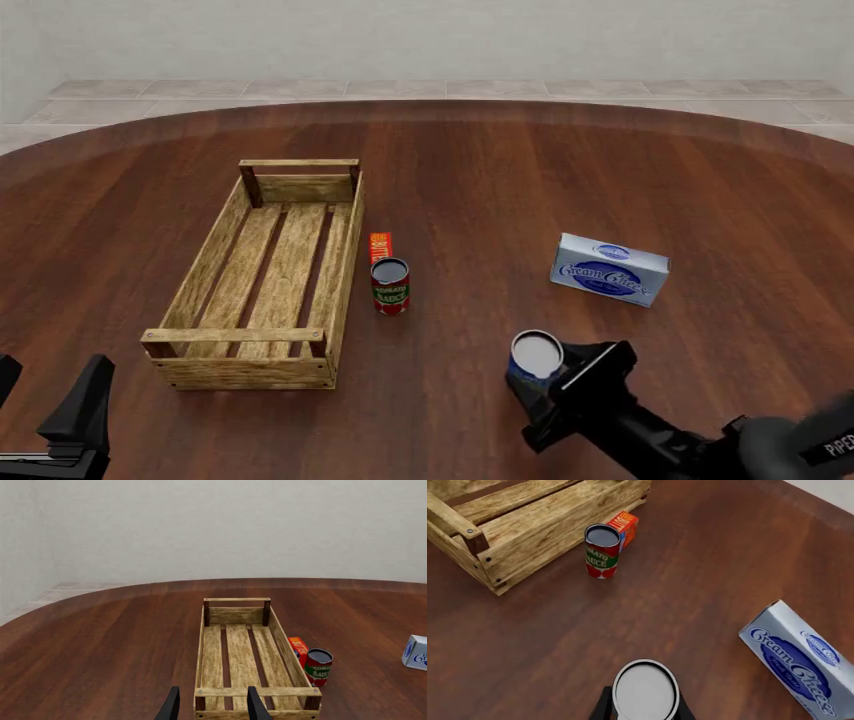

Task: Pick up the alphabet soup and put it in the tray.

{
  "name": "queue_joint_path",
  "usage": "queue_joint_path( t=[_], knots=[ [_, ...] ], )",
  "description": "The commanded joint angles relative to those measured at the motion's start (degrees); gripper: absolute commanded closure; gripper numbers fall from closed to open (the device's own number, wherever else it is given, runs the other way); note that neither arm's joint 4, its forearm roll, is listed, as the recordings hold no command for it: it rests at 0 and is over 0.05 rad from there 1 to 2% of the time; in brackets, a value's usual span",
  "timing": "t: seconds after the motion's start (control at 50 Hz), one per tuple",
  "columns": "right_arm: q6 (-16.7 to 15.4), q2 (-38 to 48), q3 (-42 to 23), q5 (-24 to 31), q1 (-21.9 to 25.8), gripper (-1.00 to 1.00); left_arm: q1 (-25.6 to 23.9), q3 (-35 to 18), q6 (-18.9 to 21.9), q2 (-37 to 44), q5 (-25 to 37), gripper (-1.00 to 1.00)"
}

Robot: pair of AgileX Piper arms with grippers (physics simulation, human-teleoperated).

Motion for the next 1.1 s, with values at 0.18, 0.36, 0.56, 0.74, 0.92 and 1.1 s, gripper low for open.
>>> queue_joint_path(
  t=[0.18, 0.36, 0.56, 0.74, 0.92, 1.1],
  knots=[
    [-1.1, -16.0, -5.2, 14.2, -0.3, 1.00, 0.0, 0.0, 0.0, 0.0, 0.0, -1.00],
    [-2.7, -19.3, -9.1, 19.2, 1.3, 1.00, 0.0, 0.0, 0.0, 0.0, 0.0, -1.00],
    [-2.7, -20.3, -13.2, 22.7, 3.6, 1.00, 0.0, 0.0, 0.0, 0.0, 0.0, -1.00],
    [-3.2, -20.3, -17.8, 25.2, 6.1, 1.00, 0.0, 0.0, 0.0, 0.0, 0.0, -1.00],
    [-3.1, -19.1, -21.4, 26.7, 7.9, 1.00, 0.0, 0.0, 0.0, 0.0, 0.0, -1.00],
    [-3.7, -18.2, -24.9, 28.5, 9.1, 1.00, 0.0, 0.0, 0.0, 0.0, 0.0, -1.00]
  ],
)
